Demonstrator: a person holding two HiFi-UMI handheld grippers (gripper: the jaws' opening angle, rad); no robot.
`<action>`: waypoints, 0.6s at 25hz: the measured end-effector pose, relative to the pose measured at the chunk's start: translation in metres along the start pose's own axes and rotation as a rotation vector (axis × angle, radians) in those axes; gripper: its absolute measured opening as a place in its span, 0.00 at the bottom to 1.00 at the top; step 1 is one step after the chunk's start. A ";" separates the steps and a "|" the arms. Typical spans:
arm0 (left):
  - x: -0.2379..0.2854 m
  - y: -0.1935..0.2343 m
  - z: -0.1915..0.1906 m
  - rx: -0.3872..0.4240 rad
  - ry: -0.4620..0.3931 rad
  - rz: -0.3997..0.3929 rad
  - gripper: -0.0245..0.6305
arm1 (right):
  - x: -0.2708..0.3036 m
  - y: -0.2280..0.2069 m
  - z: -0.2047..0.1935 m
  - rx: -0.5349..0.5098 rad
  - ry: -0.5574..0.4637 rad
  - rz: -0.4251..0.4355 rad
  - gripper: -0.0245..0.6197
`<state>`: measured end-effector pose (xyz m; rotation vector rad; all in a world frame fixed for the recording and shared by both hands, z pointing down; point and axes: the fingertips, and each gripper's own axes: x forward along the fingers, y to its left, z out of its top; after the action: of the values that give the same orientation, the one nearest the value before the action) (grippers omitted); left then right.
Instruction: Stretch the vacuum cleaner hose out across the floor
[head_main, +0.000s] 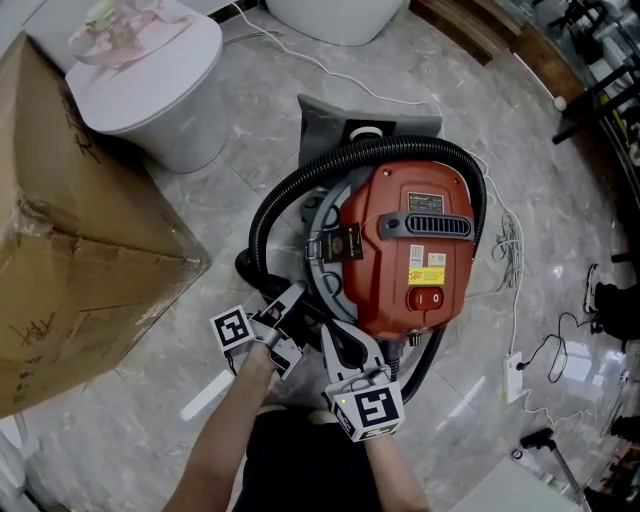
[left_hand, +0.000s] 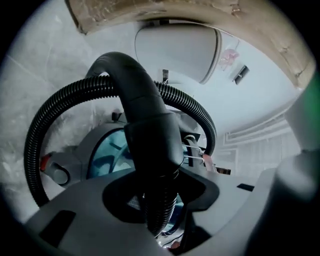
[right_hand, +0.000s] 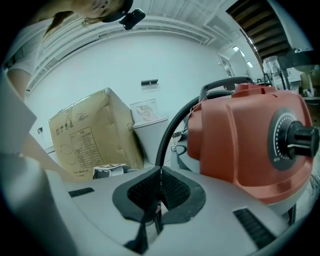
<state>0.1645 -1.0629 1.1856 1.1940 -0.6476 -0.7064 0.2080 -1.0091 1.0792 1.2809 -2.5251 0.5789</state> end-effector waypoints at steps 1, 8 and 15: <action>-0.001 -0.004 -0.002 0.022 0.004 0.000 0.30 | -0.001 0.000 0.000 0.002 0.001 -0.003 0.06; -0.015 -0.055 -0.045 0.260 0.124 -0.036 0.30 | -0.014 0.010 0.006 -0.016 0.038 -0.002 0.06; -0.049 -0.084 -0.073 0.409 0.190 0.055 0.30 | -0.041 0.028 0.035 -0.018 0.062 0.034 0.07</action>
<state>0.1783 -0.9995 1.0831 1.5915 -0.6805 -0.4164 0.2078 -0.9807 1.0252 1.1980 -2.5003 0.5928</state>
